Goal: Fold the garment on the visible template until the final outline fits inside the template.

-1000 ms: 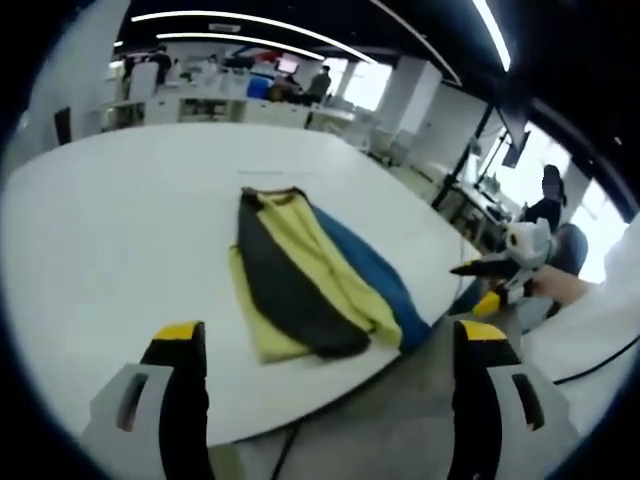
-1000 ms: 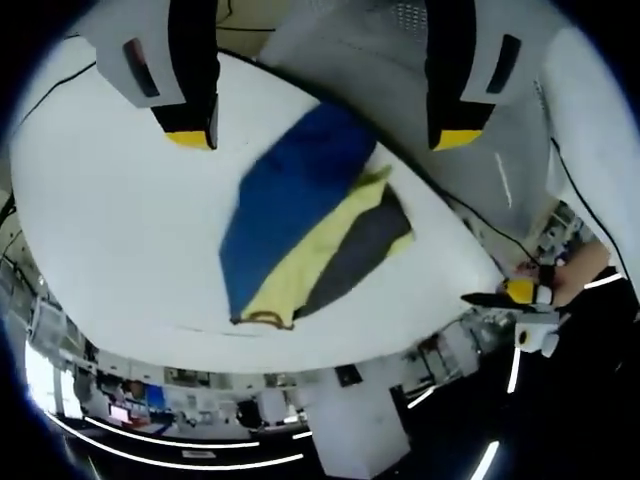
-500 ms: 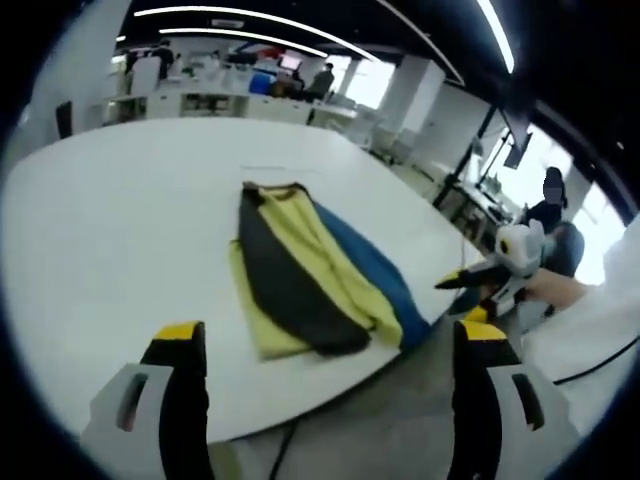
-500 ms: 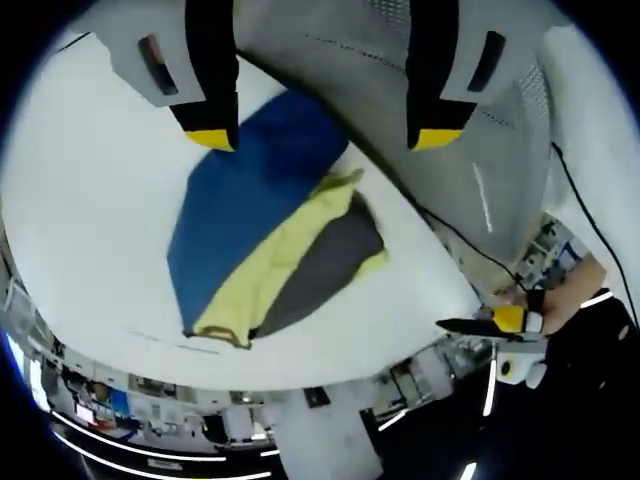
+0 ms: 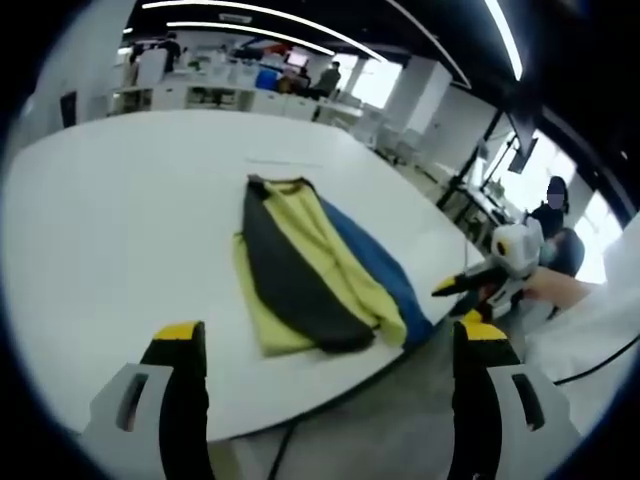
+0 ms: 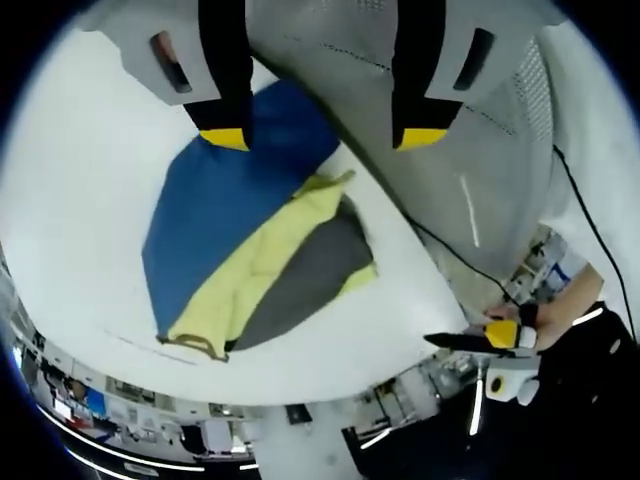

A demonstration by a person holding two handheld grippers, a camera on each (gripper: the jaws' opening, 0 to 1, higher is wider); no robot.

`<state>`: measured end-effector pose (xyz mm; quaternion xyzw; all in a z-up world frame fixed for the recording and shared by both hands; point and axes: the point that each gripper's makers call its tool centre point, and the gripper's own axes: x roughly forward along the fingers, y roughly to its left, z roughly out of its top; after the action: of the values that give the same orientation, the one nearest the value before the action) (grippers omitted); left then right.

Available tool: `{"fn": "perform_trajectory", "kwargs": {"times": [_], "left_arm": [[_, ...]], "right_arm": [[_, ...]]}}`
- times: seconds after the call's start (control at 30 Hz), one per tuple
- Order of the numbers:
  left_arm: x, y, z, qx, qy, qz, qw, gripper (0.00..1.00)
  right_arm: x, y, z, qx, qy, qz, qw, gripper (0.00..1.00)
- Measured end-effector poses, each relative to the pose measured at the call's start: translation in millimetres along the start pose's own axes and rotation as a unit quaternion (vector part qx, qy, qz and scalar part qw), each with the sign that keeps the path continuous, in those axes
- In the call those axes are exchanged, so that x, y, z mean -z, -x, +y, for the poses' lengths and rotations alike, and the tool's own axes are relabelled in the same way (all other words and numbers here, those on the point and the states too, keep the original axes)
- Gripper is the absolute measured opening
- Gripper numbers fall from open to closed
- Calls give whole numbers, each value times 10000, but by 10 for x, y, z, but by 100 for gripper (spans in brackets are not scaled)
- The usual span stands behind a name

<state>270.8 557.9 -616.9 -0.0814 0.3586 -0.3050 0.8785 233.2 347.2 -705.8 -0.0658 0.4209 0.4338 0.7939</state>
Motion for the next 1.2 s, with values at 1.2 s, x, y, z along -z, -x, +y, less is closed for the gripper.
{"fn": "perform_trajectory", "kwargs": {"times": [1.2], "left_arm": [[23,-165,199,43,189,117,9997,99]], "right_arm": [[245,-569,89,-77,708,954,9929,23]]}}
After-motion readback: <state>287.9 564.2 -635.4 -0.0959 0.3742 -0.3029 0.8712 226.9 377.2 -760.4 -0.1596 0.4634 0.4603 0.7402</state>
